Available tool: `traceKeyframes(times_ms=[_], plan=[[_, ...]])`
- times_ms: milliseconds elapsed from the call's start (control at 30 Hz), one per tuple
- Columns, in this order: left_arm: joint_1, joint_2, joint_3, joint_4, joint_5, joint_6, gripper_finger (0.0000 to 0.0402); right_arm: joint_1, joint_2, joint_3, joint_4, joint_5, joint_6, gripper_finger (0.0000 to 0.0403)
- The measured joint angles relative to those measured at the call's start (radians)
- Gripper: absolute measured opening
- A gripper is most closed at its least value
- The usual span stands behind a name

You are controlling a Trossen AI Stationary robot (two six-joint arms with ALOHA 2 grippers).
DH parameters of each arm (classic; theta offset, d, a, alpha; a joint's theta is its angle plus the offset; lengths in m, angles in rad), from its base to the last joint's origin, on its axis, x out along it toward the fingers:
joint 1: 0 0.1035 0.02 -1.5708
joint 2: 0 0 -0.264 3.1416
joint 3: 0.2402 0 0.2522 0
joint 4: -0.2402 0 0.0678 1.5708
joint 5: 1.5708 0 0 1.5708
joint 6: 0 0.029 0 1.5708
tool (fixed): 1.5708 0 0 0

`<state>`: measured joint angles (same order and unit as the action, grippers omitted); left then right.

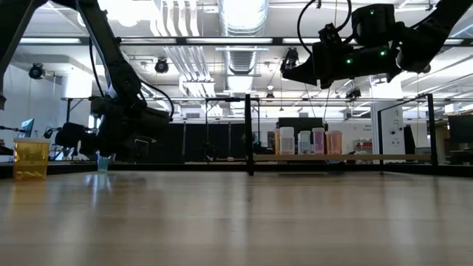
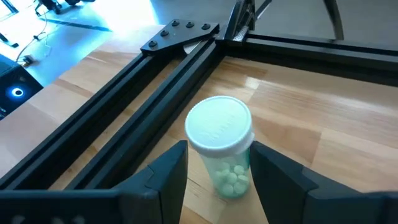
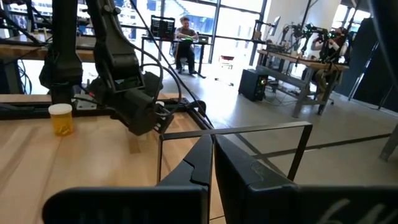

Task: Pick and place medicine bottles onto shelf by color
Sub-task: Put the blue pill bottle on the shelf

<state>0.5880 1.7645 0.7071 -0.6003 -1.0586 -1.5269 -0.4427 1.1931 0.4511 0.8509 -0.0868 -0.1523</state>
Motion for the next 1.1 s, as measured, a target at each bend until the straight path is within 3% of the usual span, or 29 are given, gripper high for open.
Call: traceKeyframes(times_ms=[367,767,1100], plan=[[0.001,0.000,0.000,0.001,-0.014,0.000,0.0080,0.000,0.000,0.000,0.000,0.000,-0.001,0.0009],[-0.036,-0.006,0.000,-0.012,-0.001,0.007,0.0074,0.000,0.000,0.000,0.000,0.000,-0.005,0.0009],[-0.194,-0.103,-0.001,-0.052,0.001,0.064,0.0074,0.000,0.000,0.000,-0.001,0.000,-0.005,0.0009]])
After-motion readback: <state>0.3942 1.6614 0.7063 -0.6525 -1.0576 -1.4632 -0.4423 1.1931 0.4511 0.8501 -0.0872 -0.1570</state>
